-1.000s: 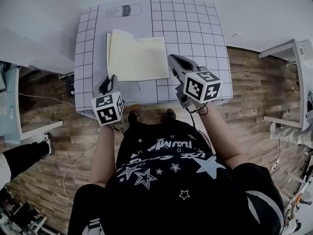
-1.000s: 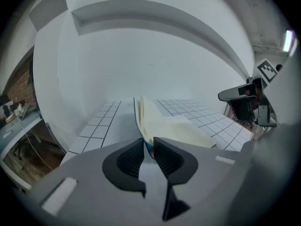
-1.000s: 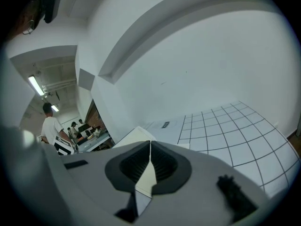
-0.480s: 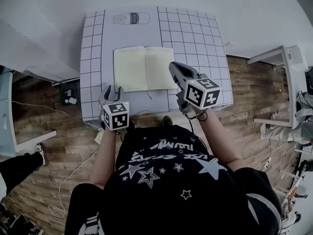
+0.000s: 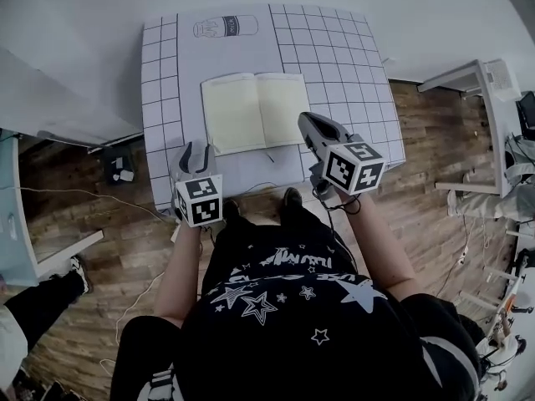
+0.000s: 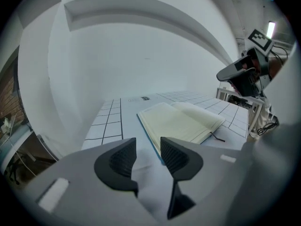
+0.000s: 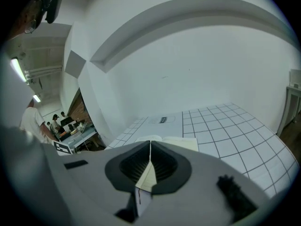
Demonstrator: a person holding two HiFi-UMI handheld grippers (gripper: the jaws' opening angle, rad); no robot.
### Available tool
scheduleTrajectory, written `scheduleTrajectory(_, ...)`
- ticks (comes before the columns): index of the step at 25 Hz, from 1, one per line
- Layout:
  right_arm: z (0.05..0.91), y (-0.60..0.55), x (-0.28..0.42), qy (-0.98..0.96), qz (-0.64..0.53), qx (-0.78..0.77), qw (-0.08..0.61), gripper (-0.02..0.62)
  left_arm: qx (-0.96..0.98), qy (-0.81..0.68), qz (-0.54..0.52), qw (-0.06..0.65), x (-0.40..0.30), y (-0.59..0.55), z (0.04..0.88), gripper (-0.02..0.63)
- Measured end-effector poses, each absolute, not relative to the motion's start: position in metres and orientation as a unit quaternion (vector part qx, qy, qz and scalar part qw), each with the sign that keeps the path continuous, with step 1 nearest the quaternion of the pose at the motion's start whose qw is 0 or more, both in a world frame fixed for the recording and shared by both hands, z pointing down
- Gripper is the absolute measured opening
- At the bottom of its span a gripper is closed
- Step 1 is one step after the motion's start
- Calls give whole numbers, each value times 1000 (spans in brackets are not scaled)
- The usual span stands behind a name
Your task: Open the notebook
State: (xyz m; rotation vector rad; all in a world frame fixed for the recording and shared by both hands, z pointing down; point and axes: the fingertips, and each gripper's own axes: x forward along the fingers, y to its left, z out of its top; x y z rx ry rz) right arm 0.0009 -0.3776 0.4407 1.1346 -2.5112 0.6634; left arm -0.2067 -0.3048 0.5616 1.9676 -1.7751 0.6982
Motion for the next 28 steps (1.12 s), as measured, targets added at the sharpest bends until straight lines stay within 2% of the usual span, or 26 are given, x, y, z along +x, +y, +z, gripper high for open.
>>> scheduleTrajectory(5, 446, -363, 21, -855, 236, 436, 151, 17, 744, -612, 209, 168, -198, -306, 532, 169)
scheduleTrajectory(8, 444, -352, 32, -852, 238, 444, 143, 17, 749, -620, 176, 153, -195, -306, 513, 136)
scheduleTrajectory(11, 440, -337, 39, -858, 234, 436, 135, 17, 745, -632, 164, 141, -187, -296, 498, 131)
scheduleTrajectory(15, 435, -317, 51, -871, 232, 417, 117, 17, 732, -651, 153, 133, -172, -268, 483, 89)
scheduleTrajectory(20, 423, -288, 81, -878, 240, 407, 78, 17, 716, -671, 143, 128, -150, -224, 464, 73)
scheduleTrajectory(28, 411, -222, 104, -908, 212, 354, 71, 17, 700, -700, 96, 103, -109, -147, 420, 44)
